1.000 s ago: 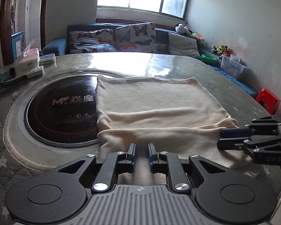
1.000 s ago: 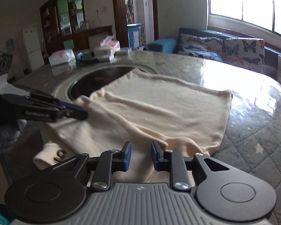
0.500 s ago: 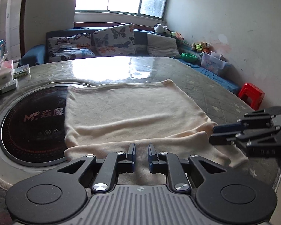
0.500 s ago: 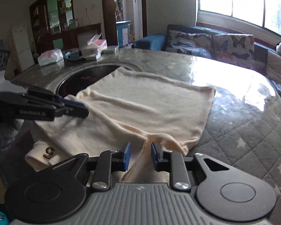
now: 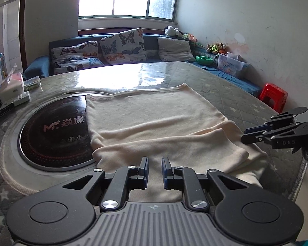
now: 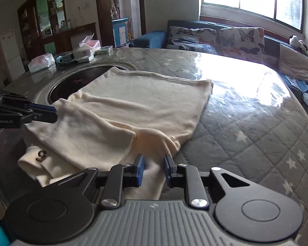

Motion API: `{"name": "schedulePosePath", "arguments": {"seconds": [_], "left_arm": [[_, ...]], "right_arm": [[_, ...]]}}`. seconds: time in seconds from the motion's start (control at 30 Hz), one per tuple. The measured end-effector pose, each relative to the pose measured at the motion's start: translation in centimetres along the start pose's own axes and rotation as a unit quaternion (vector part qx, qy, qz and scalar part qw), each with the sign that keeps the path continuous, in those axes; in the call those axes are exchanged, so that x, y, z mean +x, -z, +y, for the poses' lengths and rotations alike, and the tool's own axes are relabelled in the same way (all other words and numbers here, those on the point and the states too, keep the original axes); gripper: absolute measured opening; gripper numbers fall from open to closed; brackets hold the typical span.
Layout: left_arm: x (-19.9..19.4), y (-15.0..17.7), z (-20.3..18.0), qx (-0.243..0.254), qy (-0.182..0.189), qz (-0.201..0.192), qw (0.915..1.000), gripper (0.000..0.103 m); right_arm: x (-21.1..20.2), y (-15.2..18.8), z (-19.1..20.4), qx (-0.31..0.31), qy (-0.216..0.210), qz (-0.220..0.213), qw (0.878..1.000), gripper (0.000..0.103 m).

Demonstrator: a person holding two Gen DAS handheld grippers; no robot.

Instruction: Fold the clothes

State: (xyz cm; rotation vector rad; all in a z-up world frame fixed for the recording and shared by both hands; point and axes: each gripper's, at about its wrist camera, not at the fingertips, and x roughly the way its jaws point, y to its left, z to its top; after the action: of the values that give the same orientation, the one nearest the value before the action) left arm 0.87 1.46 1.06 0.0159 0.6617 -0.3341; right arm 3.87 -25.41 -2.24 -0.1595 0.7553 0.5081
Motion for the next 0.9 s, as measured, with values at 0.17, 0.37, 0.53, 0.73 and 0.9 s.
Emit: {"name": "schedulePosePath", "arguments": {"seconds": [0.17,0.37,0.53,0.73,0.9], "left_arm": [[-0.6,0.7,-0.4,0.013,0.006,0.005,0.9999,0.016],[-0.8,0.6,-1.4,0.034,0.02,0.0,0.9992,0.016],[-1.9,1.2,-1.7,0.066,0.028,0.002,0.9974,0.016],[-3.3,3.0,-2.2,0.154,0.032,0.009,0.9874,0.032],[-3.7,4.8,-3.6,0.245,0.028,0.006,0.969,0.032]], "right_arm": [[-0.7,0.8,-0.3,-0.002,0.02,0.007,1.0,0.019],[-0.8,-1.4,0.5,-0.005,0.0,-0.044,0.999,0.019],[1.7,-1.8,0.7,-0.02,-0.006,-0.017,1.0,0.019],[-0.2,-1.2,1.3,-0.063,-0.01,-0.01,0.998,0.021],[-2.4,-0.5,3.4,-0.142,-0.023,0.004,0.99,0.026]]}}
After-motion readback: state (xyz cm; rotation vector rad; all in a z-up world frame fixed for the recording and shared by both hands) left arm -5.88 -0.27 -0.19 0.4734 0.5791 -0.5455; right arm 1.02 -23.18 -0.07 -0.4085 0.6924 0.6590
